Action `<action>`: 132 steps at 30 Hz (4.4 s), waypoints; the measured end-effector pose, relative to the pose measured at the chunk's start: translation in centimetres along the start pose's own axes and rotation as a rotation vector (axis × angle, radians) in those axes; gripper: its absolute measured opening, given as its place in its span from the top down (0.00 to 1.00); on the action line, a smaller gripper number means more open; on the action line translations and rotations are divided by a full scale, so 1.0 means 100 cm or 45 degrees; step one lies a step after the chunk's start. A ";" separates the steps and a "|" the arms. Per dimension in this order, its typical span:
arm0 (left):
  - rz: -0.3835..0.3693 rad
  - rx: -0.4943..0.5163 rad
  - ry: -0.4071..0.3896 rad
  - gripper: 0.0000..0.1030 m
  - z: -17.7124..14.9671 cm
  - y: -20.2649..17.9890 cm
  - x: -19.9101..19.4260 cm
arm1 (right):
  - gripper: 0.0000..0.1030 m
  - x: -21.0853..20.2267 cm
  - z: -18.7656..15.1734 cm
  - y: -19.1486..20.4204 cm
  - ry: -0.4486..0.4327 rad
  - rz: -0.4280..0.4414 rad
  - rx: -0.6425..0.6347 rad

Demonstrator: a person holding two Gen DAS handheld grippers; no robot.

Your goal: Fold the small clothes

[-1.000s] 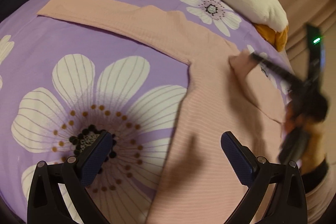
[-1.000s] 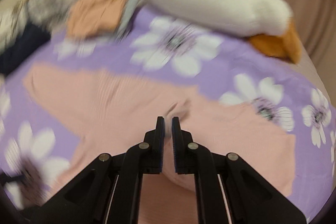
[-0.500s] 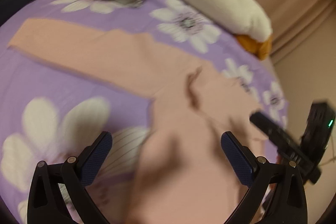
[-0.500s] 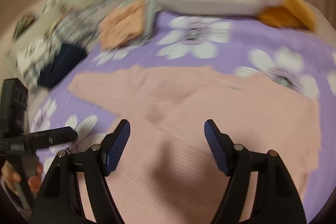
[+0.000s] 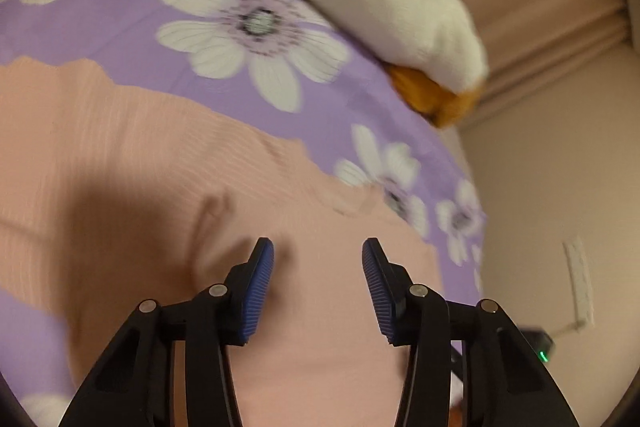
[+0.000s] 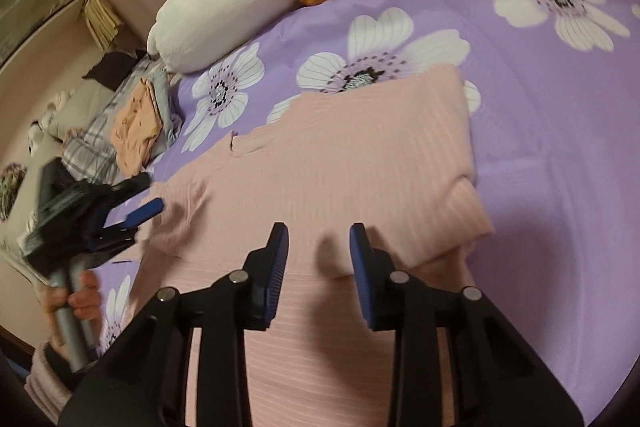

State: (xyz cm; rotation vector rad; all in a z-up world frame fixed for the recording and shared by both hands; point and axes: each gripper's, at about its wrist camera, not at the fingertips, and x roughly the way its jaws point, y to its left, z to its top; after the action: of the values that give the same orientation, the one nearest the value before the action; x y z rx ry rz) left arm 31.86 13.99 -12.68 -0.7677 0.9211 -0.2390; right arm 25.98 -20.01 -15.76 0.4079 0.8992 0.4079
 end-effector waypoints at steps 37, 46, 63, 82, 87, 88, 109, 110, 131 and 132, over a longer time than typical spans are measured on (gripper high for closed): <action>0.027 -0.562 -0.554 0.31 -0.018 0.225 -0.213 | 0.54 -0.033 -0.071 0.043 0.095 0.048 -0.016; -0.046 -0.744 -0.684 0.31 0.018 0.281 -0.218 | 0.54 -0.024 -0.066 0.052 0.118 0.016 -0.035; 0.408 -0.508 -0.572 0.96 0.057 0.235 -0.206 | 0.54 -0.020 -0.072 0.041 0.143 -0.035 -0.029; 0.288 0.383 -0.296 0.96 0.008 -0.071 -0.079 | 0.52 -0.060 -0.090 0.010 0.055 0.032 0.038; 0.336 0.508 -0.165 0.96 -0.029 -0.106 -0.011 | 0.51 -0.070 -0.095 -0.006 0.036 0.031 0.093; 0.355 0.533 -0.129 0.96 -0.038 -0.110 0.006 | 0.51 -0.071 -0.096 -0.008 0.035 0.028 0.098; 0.378 0.522 -0.035 0.46 -0.092 -0.026 -0.071 | 0.37 -0.020 -0.027 -0.005 0.030 0.196 0.249; 0.400 0.505 -0.060 0.46 -0.091 -0.018 -0.079 | 0.37 -0.015 -0.022 -0.002 0.037 0.195 0.241; -0.111 -0.015 -0.075 0.45 -0.038 0.051 -0.072 | 0.93 0.025 0.046 0.046 0.043 -0.016 0.033; -0.081 -0.015 -0.081 0.45 -0.036 0.050 -0.066 | 0.93 0.022 0.048 0.050 0.031 -0.014 0.027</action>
State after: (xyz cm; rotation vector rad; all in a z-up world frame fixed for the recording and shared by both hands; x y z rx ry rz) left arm 24.45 19.09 -13.31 -0.8119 0.8396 -0.2636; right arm 30.32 -15.51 -12.06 0.4176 0.9299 0.3943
